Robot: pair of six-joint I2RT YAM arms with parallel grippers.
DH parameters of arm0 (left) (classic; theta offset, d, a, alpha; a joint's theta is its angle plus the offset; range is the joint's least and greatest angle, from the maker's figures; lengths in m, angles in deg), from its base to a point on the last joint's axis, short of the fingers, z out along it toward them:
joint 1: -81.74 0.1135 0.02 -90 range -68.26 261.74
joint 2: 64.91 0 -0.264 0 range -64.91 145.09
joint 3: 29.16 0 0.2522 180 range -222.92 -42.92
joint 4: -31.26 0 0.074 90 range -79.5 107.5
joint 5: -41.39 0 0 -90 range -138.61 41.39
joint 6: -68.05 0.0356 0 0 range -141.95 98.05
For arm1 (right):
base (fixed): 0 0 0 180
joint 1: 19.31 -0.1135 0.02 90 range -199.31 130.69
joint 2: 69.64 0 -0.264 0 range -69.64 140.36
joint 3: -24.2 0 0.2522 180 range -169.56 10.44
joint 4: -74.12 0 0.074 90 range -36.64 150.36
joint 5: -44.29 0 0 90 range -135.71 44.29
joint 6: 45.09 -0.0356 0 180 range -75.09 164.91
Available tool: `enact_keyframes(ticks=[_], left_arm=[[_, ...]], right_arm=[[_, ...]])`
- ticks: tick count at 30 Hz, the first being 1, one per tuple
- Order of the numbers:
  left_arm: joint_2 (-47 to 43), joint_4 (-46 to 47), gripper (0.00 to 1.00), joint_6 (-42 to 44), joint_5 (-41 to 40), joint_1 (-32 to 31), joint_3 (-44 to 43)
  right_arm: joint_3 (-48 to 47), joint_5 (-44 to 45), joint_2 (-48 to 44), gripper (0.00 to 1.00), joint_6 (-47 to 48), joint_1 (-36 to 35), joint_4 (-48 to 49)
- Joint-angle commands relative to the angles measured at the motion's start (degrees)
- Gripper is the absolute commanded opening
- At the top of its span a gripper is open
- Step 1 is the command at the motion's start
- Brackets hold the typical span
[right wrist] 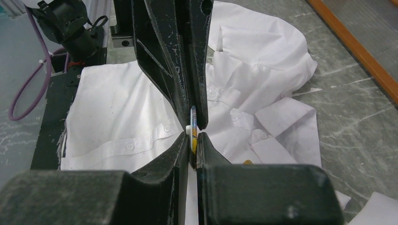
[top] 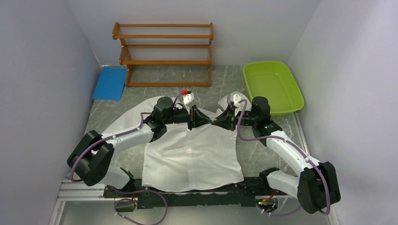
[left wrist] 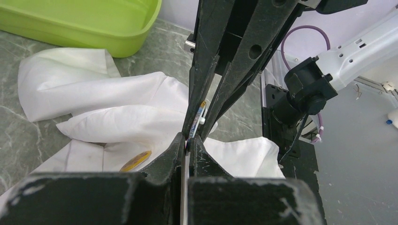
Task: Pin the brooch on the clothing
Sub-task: Pin the brooch to the clothes.
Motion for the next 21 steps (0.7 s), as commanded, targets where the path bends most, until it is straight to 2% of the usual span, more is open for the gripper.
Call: enact_keyframes(ticks=[1, 10, 14, 21], left_arm=[[-2.26, 3.32, 0.02, -3.82, -0.74, -0.01, 1.12], [-1.60, 5.84, 0.03, -6.91, -1.96, 0.39, 1.97], [-1.39, 7.25, 0.03, -7.96, -2.12, 0.84, 2.49], [-1.28, 8.18, 0.03, -8.94, -2.40, 1.42, 3.07]], right_arm=[[-0.17, -0.51, -2.26, 0.00, 0.68, 0.42, 8.44], [0.61, -3.21, -4.66, 0.00, 2.81, 0.50, 9.77], [1.43, -4.48, -6.21, 0.04, 2.94, 0.55, 11.59], [0.89, -5.24, -7.13, 0.04, 5.32, 0.54, 9.40]])
